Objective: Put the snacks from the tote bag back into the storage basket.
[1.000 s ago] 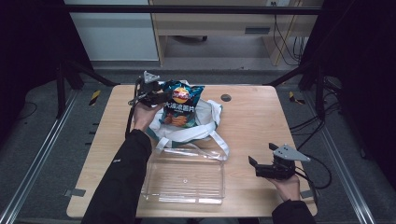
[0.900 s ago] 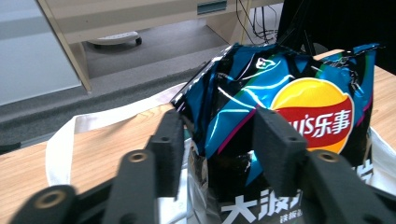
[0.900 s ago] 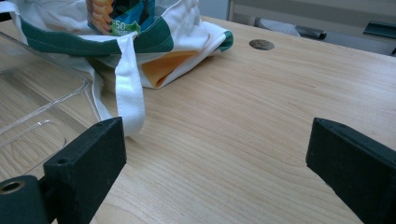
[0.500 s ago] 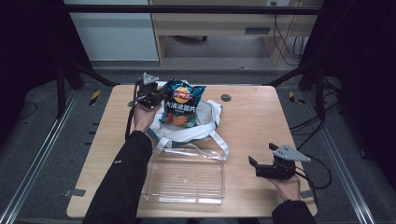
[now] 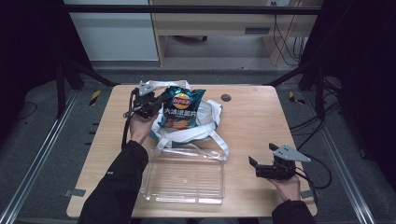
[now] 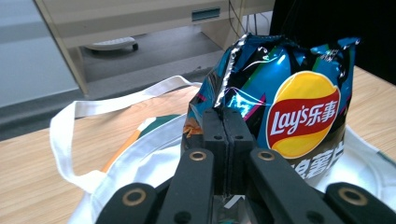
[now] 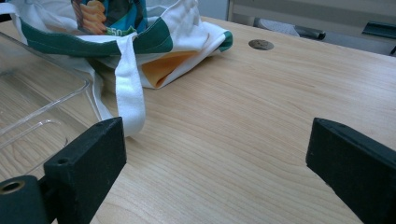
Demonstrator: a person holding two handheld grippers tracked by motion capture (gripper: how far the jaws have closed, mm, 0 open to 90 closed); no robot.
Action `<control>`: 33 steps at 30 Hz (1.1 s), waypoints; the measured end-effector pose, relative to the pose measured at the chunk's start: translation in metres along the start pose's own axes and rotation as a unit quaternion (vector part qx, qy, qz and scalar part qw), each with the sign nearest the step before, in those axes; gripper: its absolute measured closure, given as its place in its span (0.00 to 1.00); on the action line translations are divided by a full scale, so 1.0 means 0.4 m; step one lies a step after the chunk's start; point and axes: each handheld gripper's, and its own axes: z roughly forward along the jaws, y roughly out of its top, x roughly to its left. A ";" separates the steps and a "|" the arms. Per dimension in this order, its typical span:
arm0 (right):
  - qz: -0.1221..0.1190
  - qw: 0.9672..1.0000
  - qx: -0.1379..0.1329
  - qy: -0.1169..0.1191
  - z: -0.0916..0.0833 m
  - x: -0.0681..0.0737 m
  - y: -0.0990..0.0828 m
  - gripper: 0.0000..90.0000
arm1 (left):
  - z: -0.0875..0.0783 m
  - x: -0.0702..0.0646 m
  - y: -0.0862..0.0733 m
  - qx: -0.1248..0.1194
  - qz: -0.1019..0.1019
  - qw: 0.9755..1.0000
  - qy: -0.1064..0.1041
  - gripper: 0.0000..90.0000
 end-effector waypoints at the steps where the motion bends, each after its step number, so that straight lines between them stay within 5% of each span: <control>1: 0.000 1.000 0.001 -0.001 0.001 0.000 0.000 0.06 | 0.002 0.003 -0.001 -0.003 0.000 1.000 -0.003 0.99; 7: -0.001 1.000 0.003 0.001 0.002 0.000 0.000 0.06 | 0.021 0.030 0.000 -0.014 0.009 1.000 -0.019 0.84; 15: -0.002 1.000 0.005 0.001 0.004 0.000 -0.001 0.06 | 0.028 0.048 0.038 -0.017 0.007 1.000 -0.012 0.61; 28: 0.005 1.000 0.005 0.001 0.002 -0.010 -0.005 0.06 | 0.113 0.063 0.071 0.016 -0.012 1.000 -0.003 0.56; 33: 0.007 1.000 0.001 -0.002 -0.003 -0.014 -0.006 0.06 | 0.154 0.063 0.071 0.019 -0.024 1.000 -0.006 0.69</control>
